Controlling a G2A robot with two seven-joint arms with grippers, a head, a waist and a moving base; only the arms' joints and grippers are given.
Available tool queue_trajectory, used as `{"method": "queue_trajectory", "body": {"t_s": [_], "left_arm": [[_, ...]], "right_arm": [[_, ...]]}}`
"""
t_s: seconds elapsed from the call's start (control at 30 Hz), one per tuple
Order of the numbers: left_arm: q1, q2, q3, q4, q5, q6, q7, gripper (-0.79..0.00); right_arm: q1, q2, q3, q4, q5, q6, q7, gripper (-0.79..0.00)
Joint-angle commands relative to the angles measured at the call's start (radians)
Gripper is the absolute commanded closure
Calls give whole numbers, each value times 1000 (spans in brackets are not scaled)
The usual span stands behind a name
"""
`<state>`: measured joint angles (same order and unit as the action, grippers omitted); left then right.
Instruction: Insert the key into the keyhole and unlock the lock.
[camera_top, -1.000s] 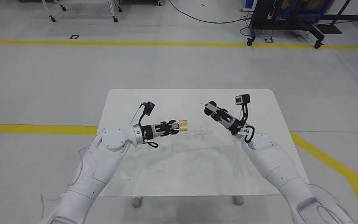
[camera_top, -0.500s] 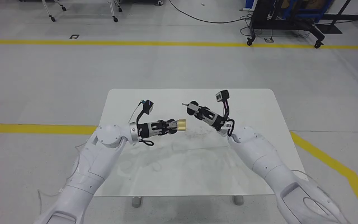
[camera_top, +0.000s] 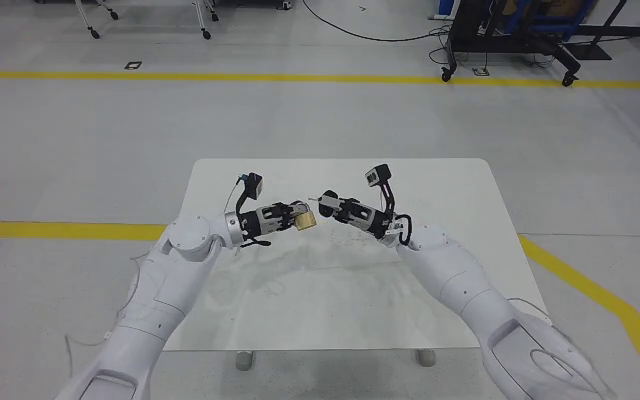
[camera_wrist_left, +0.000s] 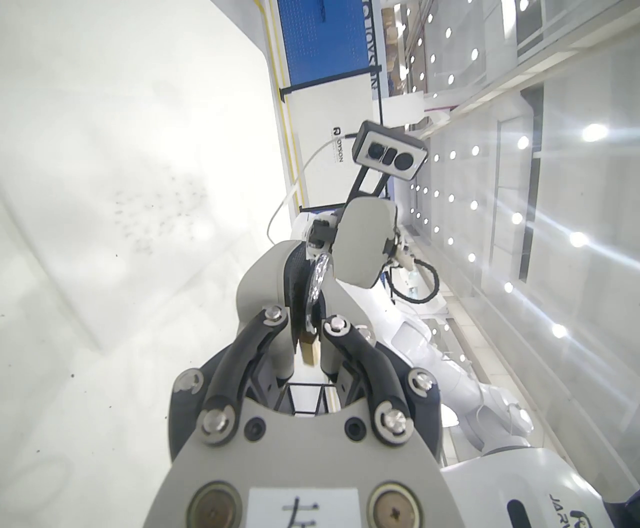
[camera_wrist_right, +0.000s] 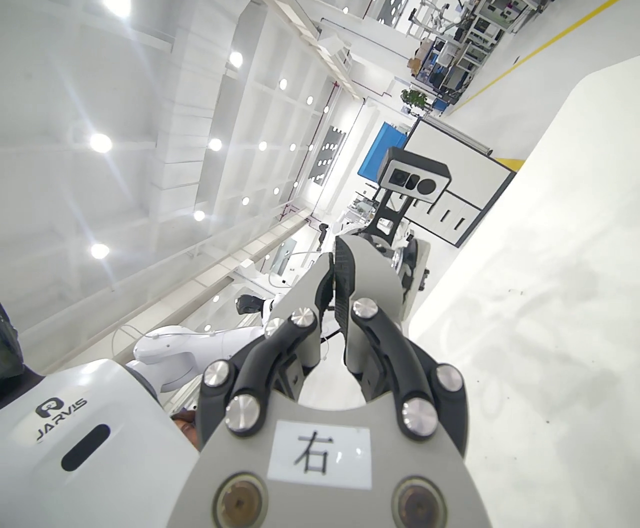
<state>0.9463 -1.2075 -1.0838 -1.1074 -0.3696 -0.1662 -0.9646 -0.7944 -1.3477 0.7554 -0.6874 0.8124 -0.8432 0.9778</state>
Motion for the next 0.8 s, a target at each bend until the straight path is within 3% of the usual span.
{"method": "queue_trajectory", "body": {"t_s": [0.0,0.3,0.53,0.63,0.77], "left_arm": [[-2,2,-3,1,9,8,-12,0],[4,2,0,-1,15,16,-1,0],[-52,-33,80,57,-4,269,151,0],[-75,-50,90,95,-74,282,172,0],[-75,-50,90,95,-74,282,172,0]], "right_arm": [[-1,1,13,13,21,5,4,0],[8,-2,19,45,4,-8,-9,0],[-46,14,57,-22,-16,38,-70,0],[-85,29,82,-66,-30,79,-74,0],[-101,35,94,-90,-41,95,-82,0]]}}
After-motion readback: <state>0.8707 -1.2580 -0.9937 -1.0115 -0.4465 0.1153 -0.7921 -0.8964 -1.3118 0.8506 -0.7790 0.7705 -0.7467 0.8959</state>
